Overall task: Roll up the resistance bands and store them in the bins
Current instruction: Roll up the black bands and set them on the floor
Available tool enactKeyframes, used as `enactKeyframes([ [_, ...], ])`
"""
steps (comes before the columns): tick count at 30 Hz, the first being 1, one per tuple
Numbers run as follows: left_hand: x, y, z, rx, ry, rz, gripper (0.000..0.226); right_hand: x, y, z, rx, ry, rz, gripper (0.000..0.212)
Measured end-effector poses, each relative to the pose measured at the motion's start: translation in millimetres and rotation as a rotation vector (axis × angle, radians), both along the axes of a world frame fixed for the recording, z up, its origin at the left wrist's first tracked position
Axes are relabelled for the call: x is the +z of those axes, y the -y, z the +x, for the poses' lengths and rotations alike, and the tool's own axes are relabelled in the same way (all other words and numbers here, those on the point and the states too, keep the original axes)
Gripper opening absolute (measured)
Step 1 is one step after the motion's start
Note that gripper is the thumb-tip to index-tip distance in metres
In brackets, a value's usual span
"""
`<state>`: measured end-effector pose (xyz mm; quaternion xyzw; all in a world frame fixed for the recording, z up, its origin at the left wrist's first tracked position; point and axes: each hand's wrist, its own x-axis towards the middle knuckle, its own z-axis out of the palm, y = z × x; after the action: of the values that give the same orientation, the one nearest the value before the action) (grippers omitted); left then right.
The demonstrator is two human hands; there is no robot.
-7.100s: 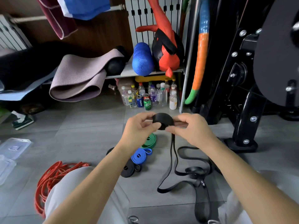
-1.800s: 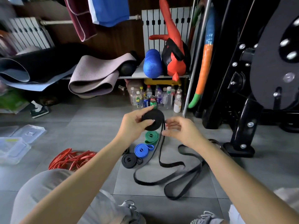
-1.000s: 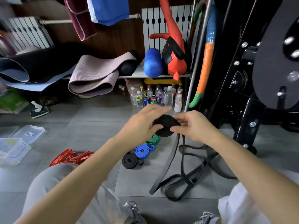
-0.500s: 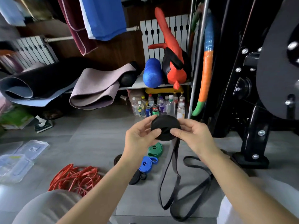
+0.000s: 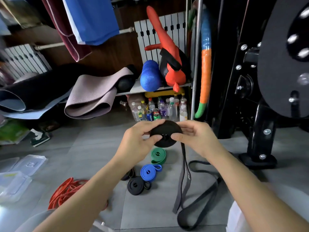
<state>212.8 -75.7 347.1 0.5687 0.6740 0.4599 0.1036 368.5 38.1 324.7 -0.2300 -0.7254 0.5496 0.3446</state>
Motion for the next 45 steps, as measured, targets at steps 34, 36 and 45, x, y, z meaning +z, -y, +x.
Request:
enactKeyframes([
  [34, 2, -7, 7, -0.02, 0.47, 0.102, 0.057, -8, 6, 2, -0.027, -0.147, -0.209, 0.027],
  [36, -4, -7, 12, 0.009, 0.559, 0.114, 0.056, -9, 6, 3, -0.026, -0.19, -0.28, 0.025],
  [45, 15, -6, 1, -0.161, -0.493, -0.218, 0.057, -16, 5, 6, -0.019, -0.018, -0.117, 0.034],
])
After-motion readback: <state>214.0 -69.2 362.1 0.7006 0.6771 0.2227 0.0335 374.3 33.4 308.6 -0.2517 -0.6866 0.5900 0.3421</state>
